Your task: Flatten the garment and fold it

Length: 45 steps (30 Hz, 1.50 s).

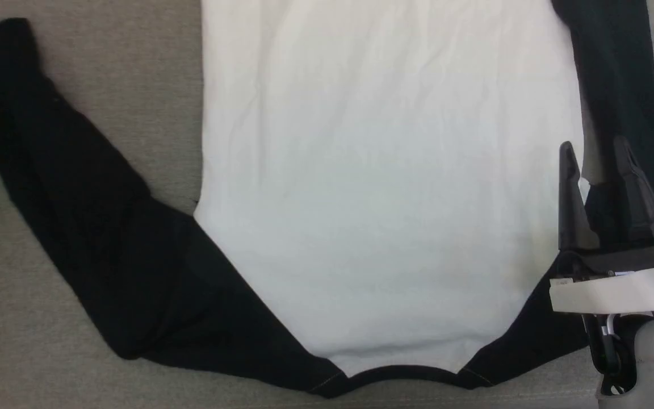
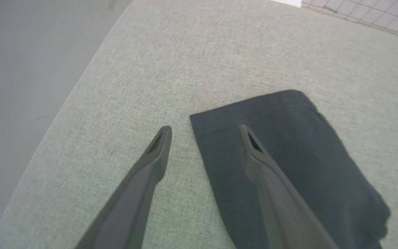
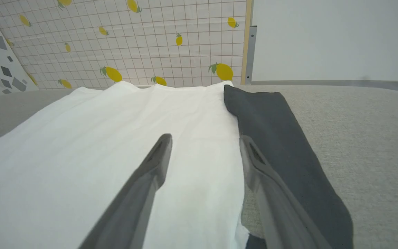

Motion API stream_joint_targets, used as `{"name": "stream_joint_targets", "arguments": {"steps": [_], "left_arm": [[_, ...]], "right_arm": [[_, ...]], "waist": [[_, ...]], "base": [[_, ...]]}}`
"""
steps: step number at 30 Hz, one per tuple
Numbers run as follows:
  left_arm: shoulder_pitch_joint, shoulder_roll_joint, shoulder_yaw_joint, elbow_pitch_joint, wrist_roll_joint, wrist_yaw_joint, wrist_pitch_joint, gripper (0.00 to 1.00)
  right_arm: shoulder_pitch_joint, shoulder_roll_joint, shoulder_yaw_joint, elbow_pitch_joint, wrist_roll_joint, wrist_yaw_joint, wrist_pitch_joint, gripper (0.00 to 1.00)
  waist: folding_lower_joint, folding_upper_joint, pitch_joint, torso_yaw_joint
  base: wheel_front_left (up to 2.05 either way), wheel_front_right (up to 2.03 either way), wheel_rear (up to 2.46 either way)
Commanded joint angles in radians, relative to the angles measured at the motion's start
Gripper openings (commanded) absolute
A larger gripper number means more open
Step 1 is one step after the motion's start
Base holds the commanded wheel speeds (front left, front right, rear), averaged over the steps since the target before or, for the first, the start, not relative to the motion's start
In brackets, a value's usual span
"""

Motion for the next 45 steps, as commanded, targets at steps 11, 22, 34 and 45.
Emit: {"name": "stream_joint_targets", "arguments": {"steps": [11, 22, 34, 45], "left_arm": [[0.117, 0.076, 0.021, -0.082, -0.078, 0.213, 0.232, 0.14], [0.199, 0.066, 0.107, -0.206, -0.106, 0.183, 0.091, 0.0], [0.16, 0.083, 0.083, -0.308, 0.002, 0.127, -0.055, 0.0], [0.186, -0.023, 0.038, -0.328, -0.054, 0.075, -0.063, 1.0]], "right_arm": [[-0.04, -0.001, 0.015, 0.026, 0.021, -0.002, -0.028, 1.0], [-0.025, -0.001, -0.01, 0.047, 0.013, -0.002, -0.017, 1.0], [0.055, -0.001, -0.035, 0.043, 0.025, -0.002, 0.017, 1.0], [0.081, -0.001, -0.035, 0.018, 0.046, -0.002, 0.032, 1.0]], "waist": [[-0.0001, 0.0, 0.073, -0.05], [-0.0001, 0.0, -0.035, 0.004], [-0.0001, 0.0, -0.244, 0.074], [-0.0001, 0.0, -0.247, 0.075]], "base": [[0.0, 0.0, 0.0], [0.0, 0.0, 0.0], [0.0, 0.0, 0.0], [0.0, 0.0, 0.0]]}}
